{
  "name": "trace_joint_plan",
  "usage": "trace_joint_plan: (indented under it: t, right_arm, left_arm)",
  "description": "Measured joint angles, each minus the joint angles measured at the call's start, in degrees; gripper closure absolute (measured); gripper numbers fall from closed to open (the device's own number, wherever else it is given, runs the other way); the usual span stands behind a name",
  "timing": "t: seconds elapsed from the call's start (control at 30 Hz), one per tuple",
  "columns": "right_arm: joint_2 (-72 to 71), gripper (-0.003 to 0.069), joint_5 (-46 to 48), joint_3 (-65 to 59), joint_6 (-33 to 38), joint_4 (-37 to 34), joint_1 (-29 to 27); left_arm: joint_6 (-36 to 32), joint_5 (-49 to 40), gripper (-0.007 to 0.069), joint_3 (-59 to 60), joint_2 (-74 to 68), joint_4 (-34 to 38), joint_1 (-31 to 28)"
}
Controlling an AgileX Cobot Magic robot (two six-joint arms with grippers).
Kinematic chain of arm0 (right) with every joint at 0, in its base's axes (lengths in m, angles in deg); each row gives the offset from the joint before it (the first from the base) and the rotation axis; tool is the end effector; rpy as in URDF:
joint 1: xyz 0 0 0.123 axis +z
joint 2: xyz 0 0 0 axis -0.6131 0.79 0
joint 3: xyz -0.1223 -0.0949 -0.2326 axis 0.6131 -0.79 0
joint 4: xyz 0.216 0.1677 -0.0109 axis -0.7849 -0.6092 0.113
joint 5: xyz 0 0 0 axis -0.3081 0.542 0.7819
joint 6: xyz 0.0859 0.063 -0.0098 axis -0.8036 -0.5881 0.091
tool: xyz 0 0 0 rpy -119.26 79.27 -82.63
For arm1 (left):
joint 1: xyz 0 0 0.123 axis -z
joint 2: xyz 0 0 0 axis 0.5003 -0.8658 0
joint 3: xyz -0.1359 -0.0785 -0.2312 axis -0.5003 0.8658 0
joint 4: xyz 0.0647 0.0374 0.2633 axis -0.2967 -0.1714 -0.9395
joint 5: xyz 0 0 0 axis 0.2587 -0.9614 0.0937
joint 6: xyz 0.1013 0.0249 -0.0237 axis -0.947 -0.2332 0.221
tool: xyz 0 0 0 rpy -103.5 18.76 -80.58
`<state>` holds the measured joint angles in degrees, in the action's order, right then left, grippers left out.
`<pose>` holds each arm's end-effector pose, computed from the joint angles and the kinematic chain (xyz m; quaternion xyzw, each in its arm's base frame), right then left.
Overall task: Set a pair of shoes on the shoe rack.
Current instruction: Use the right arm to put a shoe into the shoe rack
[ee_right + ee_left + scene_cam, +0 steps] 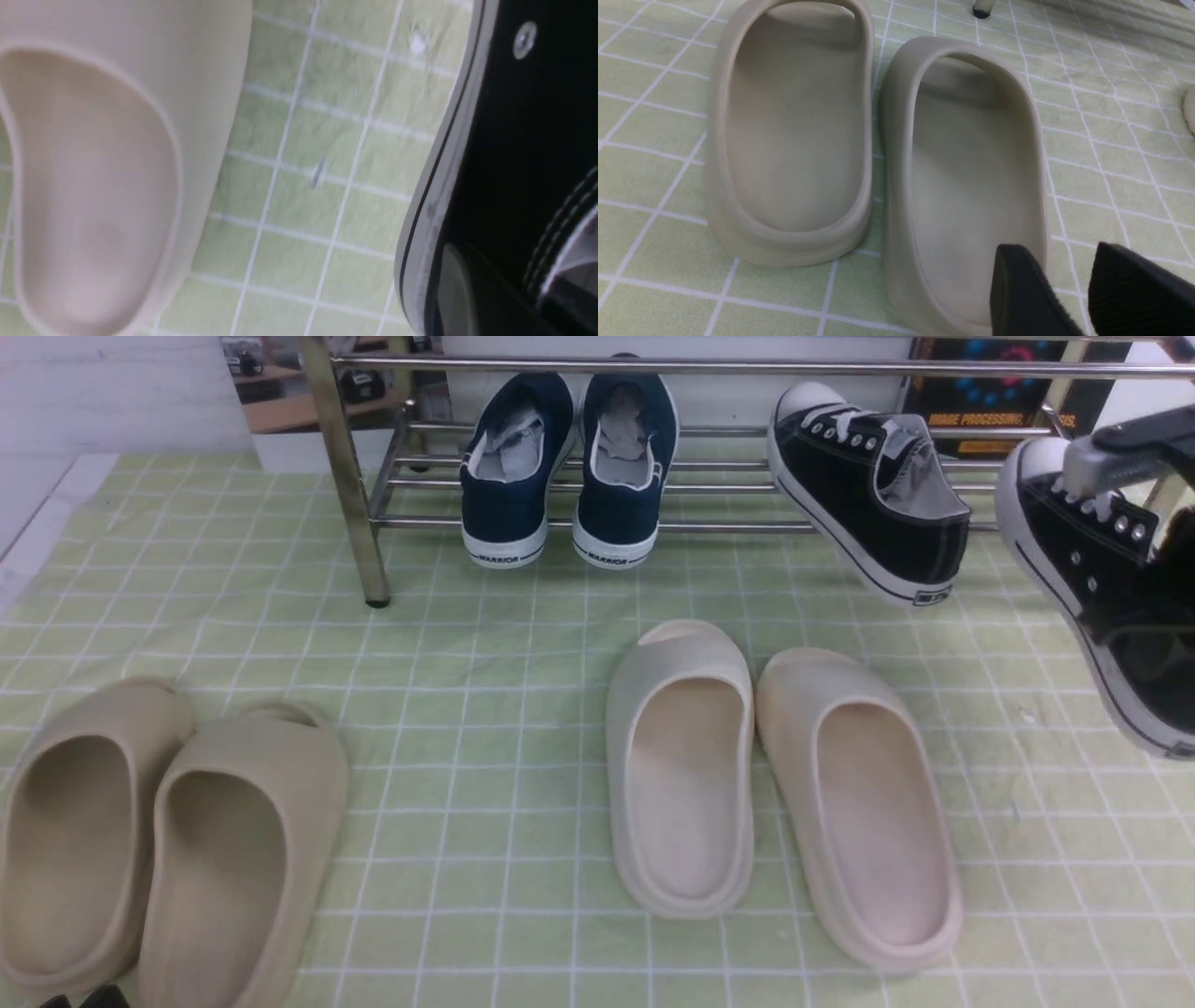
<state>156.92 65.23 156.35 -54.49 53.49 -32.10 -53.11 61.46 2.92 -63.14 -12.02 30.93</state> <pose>0.3591 0.0333 0.2834 -0.1100 0.9789 -0.0146 0.1715 0.0954 -0.0042 0.1638 -0.0968 0.8036 -0.0949 0.5795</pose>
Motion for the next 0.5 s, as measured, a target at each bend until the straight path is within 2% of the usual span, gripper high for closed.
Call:
trace_joint_plan:
  t: [0.3, 0.5]
  right_arm:
    - [13.5, 0.0641, 0.7, 16.4, 1.7, 1.4, 0.0]
    - [24.8, 0.0641, 0.7, 29.8, 6.6, 0.9, 0.0]
  left_arm:
    - [0.0, 0.0, 0.0386, 0.0, 0.0, 0.0, 0.0]
    - [0.0, 0.0, 0.0386, 0.0, 0.0, 0.0, 0.0]
